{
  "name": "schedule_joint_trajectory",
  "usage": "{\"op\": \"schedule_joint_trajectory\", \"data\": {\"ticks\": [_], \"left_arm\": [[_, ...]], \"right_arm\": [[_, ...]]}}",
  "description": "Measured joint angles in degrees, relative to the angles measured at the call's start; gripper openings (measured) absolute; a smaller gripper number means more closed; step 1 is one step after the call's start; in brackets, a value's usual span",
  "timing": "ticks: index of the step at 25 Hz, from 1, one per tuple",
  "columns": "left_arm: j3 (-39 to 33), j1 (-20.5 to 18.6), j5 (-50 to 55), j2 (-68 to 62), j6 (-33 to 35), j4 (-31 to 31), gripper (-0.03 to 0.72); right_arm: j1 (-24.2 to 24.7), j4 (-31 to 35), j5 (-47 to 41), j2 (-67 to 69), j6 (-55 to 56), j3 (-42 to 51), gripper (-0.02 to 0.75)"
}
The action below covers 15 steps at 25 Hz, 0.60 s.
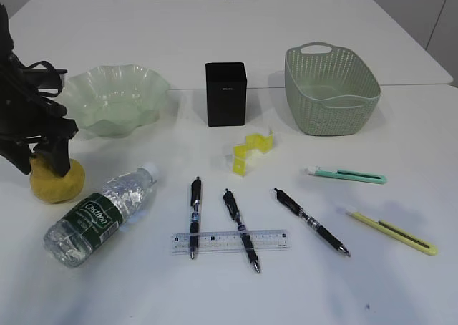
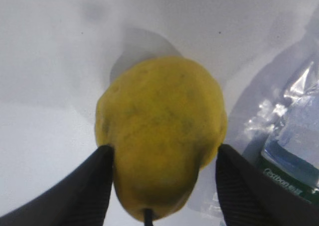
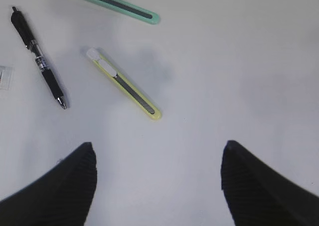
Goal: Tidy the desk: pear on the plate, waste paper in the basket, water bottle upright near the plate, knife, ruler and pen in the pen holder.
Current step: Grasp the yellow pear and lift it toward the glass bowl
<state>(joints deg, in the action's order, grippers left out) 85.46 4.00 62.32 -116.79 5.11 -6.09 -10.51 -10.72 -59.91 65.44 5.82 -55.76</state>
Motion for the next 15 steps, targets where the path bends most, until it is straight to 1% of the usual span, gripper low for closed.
{"op": "schedule_joint_trajectory", "data": {"ticks": [11, 15], "left_arm": [[0.00, 0.00, -0.13, 0.00, 0.00, 0.00, 0.453], [0.00, 0.00, 0.08, 0.00, 0.00, 0.22, 0.428]], "right_arm": [[0.00, 0.00, 0.00, 0.00, 0.00, 0.00, 0.575], [0.00, 0.00, 0.11, 0.00, 0.10, 0.00, 0.575]]}}
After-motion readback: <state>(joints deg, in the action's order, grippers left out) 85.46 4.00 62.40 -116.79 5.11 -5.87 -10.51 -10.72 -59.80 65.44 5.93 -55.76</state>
